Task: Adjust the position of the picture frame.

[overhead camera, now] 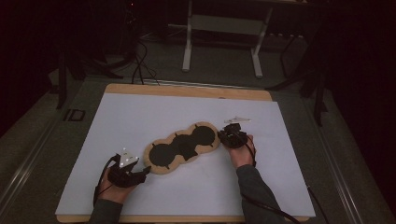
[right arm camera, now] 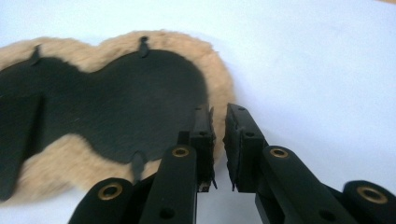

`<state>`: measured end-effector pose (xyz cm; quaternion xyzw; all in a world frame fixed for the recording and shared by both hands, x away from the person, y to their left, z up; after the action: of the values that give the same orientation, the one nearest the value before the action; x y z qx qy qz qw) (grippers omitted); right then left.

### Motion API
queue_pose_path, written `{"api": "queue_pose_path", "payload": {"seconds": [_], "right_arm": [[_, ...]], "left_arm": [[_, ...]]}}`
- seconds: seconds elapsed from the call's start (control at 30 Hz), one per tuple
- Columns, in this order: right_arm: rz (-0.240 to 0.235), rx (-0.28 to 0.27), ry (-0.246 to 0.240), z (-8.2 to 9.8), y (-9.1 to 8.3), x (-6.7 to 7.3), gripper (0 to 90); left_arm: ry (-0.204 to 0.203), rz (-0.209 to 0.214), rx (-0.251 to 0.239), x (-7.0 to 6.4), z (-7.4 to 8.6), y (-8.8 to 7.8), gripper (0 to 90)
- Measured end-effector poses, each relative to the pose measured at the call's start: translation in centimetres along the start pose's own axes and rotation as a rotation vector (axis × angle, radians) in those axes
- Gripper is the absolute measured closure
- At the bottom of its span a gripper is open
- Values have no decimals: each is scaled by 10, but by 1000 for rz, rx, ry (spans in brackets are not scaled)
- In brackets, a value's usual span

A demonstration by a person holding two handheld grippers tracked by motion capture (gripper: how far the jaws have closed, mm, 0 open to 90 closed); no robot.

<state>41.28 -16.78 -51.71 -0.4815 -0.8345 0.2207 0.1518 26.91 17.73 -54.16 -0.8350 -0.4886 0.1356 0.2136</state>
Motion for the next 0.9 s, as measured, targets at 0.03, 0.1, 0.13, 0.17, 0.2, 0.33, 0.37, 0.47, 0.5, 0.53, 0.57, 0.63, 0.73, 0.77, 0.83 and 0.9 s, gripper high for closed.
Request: {"api": "queue_pose_path", "payload": {"seconds": [0.03,0.1,0.13,0.17,0.2,0.33,0.37,0.47,0.5,0.53,0.57,0.63,0.73,0.77,0.83,0.9], "right_arm": [[2,4,10,0,2,-1,801],[2,5,31,0,7,-3,795],[2,5,31,0,7,-3,795],[-5,3,48,0,10,-3,790],[-8,2,59,-1,12,-3,784],[8,8,85,-2,21,-3,761],[13,8,92,-3,23,-4,749],[15,24,118,-5,26,-8,722],[4,39,137,-6,27,-11,719],[4,39,137,-6,27,-11,719],[-7,51,150,-6,28,-12,720],[-31,67,179,-5,27,-14,755],[-60,76,192,-3,28,-16,783],[-61,78,191,-3,28,-16,785],[-59,82,186,-3,27,-15,786],[-55,88,185,-4,27,-14,787]], "left_arm": [[8,1,5,-2,1,1,381],[23,-1,19,-6,2,3,345],[32,0,26,-8,3,4,345],[31,4,32,-9,3,5,337],[31,3,35,-9,4,6,322],[11,6,43,-8,4,8,261],[6,10,45,-7,4,8,261],[-15,26,46,-7,5,9,254],[-16,33,49,-7,5,10,252],[-16,42,51,-7,5,10,252],[-14,59,55,-9,5,10,247],[18,75,76,-14,6,13,240],[88,68,98,-22,7,17,250],[86,65,99,-22,6,17,266],[67,55,92,-18,6,16,314],[58,65,91,-15,6,16,368]]}}
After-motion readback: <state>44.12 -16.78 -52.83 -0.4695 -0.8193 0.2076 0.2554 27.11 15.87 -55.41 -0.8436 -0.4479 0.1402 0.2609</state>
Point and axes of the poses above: each handheld gripper's, and its own axes: y roughly forward along the jaws, z roughly out of its underside, x roughly to its left, the point moved 2 cm from there along y, roughly forward along the jaws, and after that the axes turned 12 degrees about -x, right-handed, at the moved point
